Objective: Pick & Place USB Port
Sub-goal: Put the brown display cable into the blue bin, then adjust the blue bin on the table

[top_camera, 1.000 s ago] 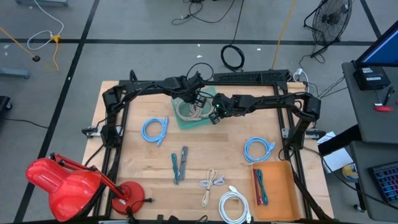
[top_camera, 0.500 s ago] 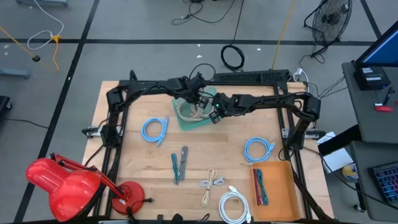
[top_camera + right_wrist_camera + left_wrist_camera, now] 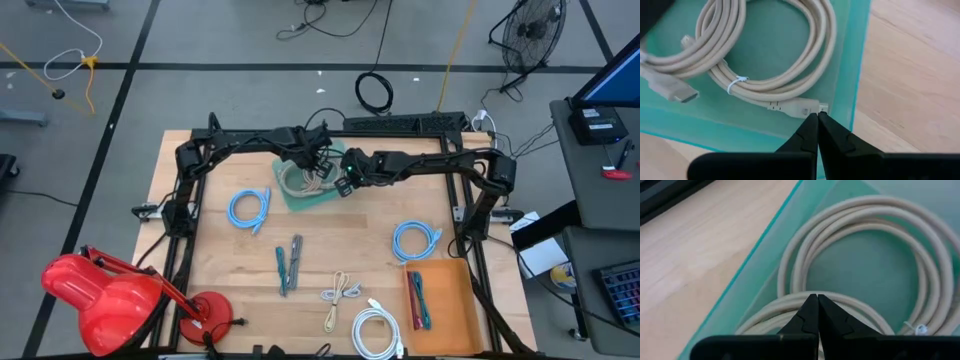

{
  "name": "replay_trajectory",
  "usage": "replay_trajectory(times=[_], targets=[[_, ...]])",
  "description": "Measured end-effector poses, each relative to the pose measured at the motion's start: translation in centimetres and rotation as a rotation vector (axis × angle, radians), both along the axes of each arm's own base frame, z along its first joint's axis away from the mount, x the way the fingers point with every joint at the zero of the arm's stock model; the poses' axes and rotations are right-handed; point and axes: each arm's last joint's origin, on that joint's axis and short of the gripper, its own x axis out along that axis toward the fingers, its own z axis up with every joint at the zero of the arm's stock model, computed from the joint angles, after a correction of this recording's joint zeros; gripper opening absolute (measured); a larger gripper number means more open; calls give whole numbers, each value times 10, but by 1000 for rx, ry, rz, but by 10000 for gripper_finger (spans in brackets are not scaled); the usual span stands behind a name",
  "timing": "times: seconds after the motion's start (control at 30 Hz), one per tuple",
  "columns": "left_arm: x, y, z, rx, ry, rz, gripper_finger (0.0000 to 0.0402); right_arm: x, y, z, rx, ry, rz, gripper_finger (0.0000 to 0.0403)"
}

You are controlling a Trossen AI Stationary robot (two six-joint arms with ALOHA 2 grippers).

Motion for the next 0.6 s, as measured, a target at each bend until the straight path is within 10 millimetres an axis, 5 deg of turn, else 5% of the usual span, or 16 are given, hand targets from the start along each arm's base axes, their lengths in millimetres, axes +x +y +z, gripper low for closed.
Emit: replay_trajectory(times=[0.23, 0.6], targets=[[1, -2, 8, 38, 76, -35, 0, 0, 0, 0, 3, -4, -9, 0], [26, -3, 36, 98, -102, -119, 0, 0, 0, 1, 8, -12, -21, 0]])
